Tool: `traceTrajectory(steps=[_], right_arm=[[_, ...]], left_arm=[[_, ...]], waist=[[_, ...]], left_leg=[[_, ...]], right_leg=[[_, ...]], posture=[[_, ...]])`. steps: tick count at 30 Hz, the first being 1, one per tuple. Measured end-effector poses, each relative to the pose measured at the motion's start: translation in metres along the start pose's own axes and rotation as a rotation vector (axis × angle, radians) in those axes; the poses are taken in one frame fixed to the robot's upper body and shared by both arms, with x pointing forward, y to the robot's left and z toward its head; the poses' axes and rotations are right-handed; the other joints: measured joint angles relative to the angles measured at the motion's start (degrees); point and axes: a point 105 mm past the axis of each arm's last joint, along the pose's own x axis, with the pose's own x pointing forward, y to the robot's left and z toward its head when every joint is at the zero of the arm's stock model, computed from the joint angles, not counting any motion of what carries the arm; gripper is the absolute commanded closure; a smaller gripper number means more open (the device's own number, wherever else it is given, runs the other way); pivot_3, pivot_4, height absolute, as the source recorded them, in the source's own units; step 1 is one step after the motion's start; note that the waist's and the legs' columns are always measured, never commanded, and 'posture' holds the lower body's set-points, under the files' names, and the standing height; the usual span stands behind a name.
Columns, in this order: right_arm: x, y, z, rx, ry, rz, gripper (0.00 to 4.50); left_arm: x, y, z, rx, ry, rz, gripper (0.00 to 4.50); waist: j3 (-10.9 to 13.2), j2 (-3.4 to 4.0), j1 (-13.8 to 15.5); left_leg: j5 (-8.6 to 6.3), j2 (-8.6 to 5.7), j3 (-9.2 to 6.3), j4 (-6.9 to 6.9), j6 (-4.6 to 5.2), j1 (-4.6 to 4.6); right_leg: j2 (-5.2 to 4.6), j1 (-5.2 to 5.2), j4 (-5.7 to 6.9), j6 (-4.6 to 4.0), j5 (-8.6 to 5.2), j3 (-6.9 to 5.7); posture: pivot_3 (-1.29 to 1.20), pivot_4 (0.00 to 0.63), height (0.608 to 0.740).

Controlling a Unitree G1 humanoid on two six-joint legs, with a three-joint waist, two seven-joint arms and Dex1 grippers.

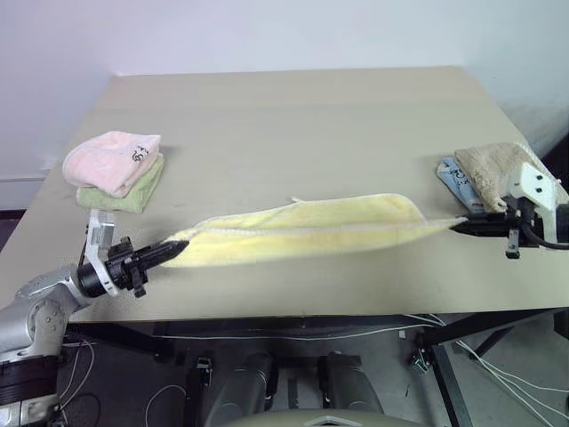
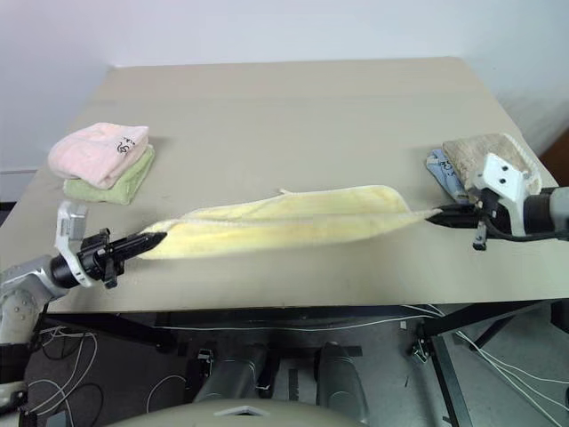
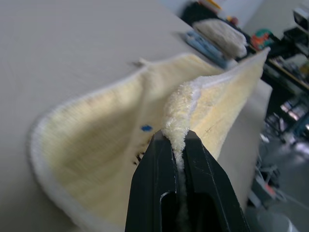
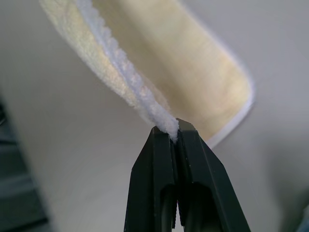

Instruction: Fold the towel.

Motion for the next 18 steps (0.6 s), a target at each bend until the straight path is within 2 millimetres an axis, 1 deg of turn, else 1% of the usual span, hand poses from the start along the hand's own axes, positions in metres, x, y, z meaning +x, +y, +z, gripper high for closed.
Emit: traceTrajectory(steps=[1,3,7,9,12,18], right_arm=[[0.008,-0.007,0.004,0.011,-0.038,-0.022,4.5],[0.02,-0.017,0.005,0.016,-0.053,-0.052,4.5],[0.041,-0.034,-0.008,0.027,-0.018,-0.108,4.5],[0.049,-0.038,-0.01,0.029,-0.015,-0.117,4.5],[0.062,-0.044,-0.004,0.027,-0.037,-0.123,4.5],[0.074,-0.047,-0.008,0.037,-0.034,-0.127,4.5]], left_arm=[[0.004,0.001,0.002,0.002,-0.015,-0.001,4.49],[0.008,0.002,0.003,0.003,-0.023,-0.004,4.49],[0.011,0.006,-0.002,-0.021,-0.027,0.003,4.49],[0.014,0.009,-0.002,-0.031,-0.03,0.007,4.49],[0.021,0.012,-0.001,-0.03,-0.04,0.009,4.49],[0.022,0.019,-0.008,-0.042,-0.03,0.031,4.49]], waist=[[0.0,0.0,-0.14],[0.0,0.0,-0.02],[0.0,0.0,0.22],[0.0,0.0,0.23],[0.0,0.0,0.11],[0.0,0.0,0.02]], left_leg=[[0.0,0.0,0.02,-0.01,0.0,-0.01],[0.01,0.0,0.02,-0.03,0.0,-0.03],[0.01,-0.02,0.02,-0.23,0.01,-0.05],[0.02,-0.02,0.01,-0.26,0.0,-0.05],[0.02,-0.02,0.02,-0.24,-0.01,-0.03],[0.02,-0.02,0.01,-0.27,-0.01,-0.01]], right_leg=[[0.0,-0.02,0.0,0.0,0.01,0.02],[0.01,-0.07,-0.01,0.03,0.02,0.01],[0.02,-0.19,-0.03,0.25,0.14,0.0],[0.02,-0.21,-0.02,0.25,0.15,-0.01],[0.03,-0.18,-0.02,0.26,0.15,-0.01],[0.05,-0.19,-0.01,0.26,0.15,0.0]], posture=[[0.0,0.15,0.74],[0.0,0.15,0.74],[0.0,0.15,0.74],[0.0,0.15,0.74],[0.0,0.15,0.74],[0.0,0.15,0.74]])
